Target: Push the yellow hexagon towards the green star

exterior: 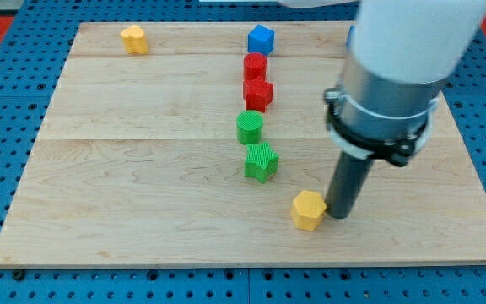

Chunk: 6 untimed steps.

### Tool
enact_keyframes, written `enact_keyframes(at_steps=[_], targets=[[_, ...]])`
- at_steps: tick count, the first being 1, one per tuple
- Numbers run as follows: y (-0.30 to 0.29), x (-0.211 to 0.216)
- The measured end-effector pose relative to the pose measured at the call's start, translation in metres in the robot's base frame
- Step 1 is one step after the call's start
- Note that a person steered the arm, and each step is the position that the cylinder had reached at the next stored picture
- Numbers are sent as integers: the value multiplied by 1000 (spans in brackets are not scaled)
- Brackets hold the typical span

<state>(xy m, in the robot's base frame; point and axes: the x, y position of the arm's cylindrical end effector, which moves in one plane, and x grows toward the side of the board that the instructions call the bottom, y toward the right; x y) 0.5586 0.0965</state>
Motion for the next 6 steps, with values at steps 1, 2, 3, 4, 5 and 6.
enact_keyframes(at_steps=[1, 2, 3, 4, 5, 6], targets=[[14, 0], [13, 2], [20, 21], [-13, 20], [-26, 25], [-45, 13]])
